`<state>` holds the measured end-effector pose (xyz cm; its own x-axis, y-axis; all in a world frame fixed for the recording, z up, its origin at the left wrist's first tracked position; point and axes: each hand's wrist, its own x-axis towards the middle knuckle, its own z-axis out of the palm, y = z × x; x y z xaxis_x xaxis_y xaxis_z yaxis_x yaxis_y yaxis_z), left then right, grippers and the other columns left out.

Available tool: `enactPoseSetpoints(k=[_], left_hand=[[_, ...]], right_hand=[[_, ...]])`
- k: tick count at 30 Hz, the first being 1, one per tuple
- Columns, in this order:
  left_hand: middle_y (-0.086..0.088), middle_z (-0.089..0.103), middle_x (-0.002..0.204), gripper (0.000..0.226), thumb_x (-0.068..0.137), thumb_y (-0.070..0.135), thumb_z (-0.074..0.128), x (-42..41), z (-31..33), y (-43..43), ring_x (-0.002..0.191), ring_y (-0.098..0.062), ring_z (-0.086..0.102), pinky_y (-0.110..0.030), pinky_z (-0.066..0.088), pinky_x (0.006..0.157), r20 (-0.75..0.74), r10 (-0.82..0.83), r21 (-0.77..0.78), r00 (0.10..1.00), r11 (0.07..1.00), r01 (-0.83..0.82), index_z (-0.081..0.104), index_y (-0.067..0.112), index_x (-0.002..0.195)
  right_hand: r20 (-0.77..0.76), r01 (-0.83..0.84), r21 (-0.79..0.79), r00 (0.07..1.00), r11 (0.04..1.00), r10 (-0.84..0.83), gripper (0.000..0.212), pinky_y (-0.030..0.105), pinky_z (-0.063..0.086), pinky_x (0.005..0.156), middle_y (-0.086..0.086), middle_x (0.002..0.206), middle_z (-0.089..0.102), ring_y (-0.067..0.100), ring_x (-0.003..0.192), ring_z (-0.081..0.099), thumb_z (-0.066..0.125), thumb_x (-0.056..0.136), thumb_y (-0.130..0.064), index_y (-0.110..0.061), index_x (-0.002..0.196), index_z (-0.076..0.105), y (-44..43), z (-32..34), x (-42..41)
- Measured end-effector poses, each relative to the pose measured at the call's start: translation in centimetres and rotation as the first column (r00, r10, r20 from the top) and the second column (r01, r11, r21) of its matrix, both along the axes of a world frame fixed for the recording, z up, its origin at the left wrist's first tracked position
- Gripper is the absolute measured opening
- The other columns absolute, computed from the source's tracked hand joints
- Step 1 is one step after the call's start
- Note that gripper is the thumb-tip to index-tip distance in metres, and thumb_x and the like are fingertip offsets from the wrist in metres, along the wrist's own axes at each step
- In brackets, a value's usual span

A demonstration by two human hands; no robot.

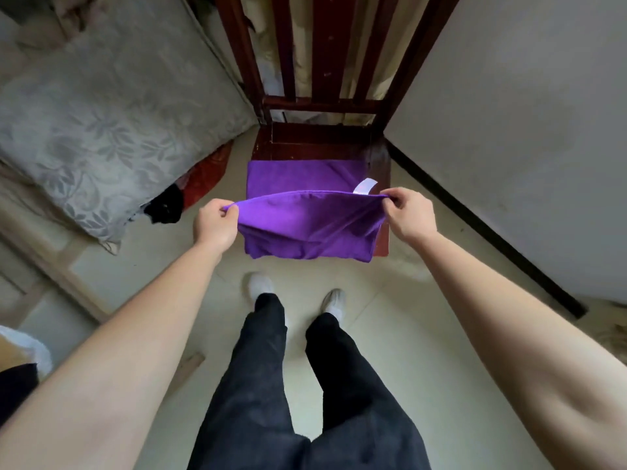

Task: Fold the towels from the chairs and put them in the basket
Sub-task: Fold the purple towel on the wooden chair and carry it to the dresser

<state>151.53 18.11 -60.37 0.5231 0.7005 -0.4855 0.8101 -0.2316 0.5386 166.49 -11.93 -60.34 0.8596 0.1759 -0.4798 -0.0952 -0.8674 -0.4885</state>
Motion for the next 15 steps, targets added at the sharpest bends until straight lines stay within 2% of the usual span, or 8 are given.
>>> enactPoseSetpoints(k=[2, 4, 6, 9, 15], left_hand=[[-0.015, 0.066, 0.089, 0.018, 0.091, 0.015, 0.053, 2.4, -2.0, 1.2, 0.094, -0.034, 0.064, -0.038, 0.049, 0.081, 0.016, -0.008, 0.032, 1.0, 0.999, 0.007, 0.071, 0.014, 0.095], [-0.012, 0.07, 0.093, 0.021, 0.09, 0.018, 0.053, 4.6, -4.6, 2.6, 0.094, -0.032, 0.065, -0.035, 0.049, 0.08, 0.04, 0.028, 0.053, 0.999, 0.998, -0.03, 0.072, 0.014, 0.097], [-0.011, 0.073, 0.096, 0.021, 0.087, 0.023, 0.054, 6.6, -8.0, 4.4, 0.094, -0.03, 0.067, -0.036, 0.053, 0.083, 0.068, 0.042, 0.019, 0.997, 0.999, -0.043, 0.072, 0.018, 0.096], [-0.007, 0.074, 0.089, 0.015, 0.078, 0.034, 0.054, 8.9, -12.8, 6.9, 0.091, -0.03, 0.069, -0.044, 0.056, 0.084, 0.075, 0.015, -0.036, 0.997, 0.999, -0.012, 0.066, 0.028, 0.084], [-0.004, 0.071, 0.083, 0.011, 0.079, 0.035, 0.06, 11.9, -19.2, 9.4, 0.089, -0.029, 0.071, -0.041, 0.057, 0.082, 0.064, -0.027, -0.069, 0.998, 0.997, 0.031, 0.065, 0.026, 0.085]], right_hand=[[0.004, 0.05, 0.021, 0.999, 0.999, -0.05, 0.031, 0.032, 0.05, 0.094, 0.001, 0.115, 0.074, 0.024, 0.109, 0.066, 0.054, 0.09, -0.028, -0.026, 0.115, 0.073, 1.2, -2.3, 2.1], [0.005, 0.082, 0.027, 0.997, 0.996, -0.082, 0.03, 0.028, 0.048, 0.092, 0.002, 0.113, 0.074, 0.023, 0.108, 0.066, 0.056, 0.09, -0.027, -0.024, 0.115, 0.073, 2.3, -5.1, 4.1], [0.009, 0.114, 0.024, 0.993, 0.993, -0.115, 0.03, 0.027, 0.046, 0.091, 0.002, 0.112, 0.075, 0.022, 0.108, 0.066, 0.057, 0.09, -0.026, -0.023, 0.115, 0.073, 3.4, -8.2, 5.9], [0.02, 0.158, 0.007, 0.987, 0.987, -0.158, 0.031, 0.03, 0.048, 0.094, 0.003, 0.112, 0.075, 0.023, 0.11, 0.066, 0.057, 0.089, -0.027, -0.024, 0.115, 0.073, 4.6, -11.9, 8.0], [0.049, 0.176, -0.065, 0.984, 0.982, -0.173, 0.031, 0.033, 0.045, 0.1, 0.01, 0.12, 0.072, 0.03, 0.117, 0.063, 0.059, 0.092, -0.027, -0.018, 0.119, 0.072, 6.6, -17.5, 10.8]])
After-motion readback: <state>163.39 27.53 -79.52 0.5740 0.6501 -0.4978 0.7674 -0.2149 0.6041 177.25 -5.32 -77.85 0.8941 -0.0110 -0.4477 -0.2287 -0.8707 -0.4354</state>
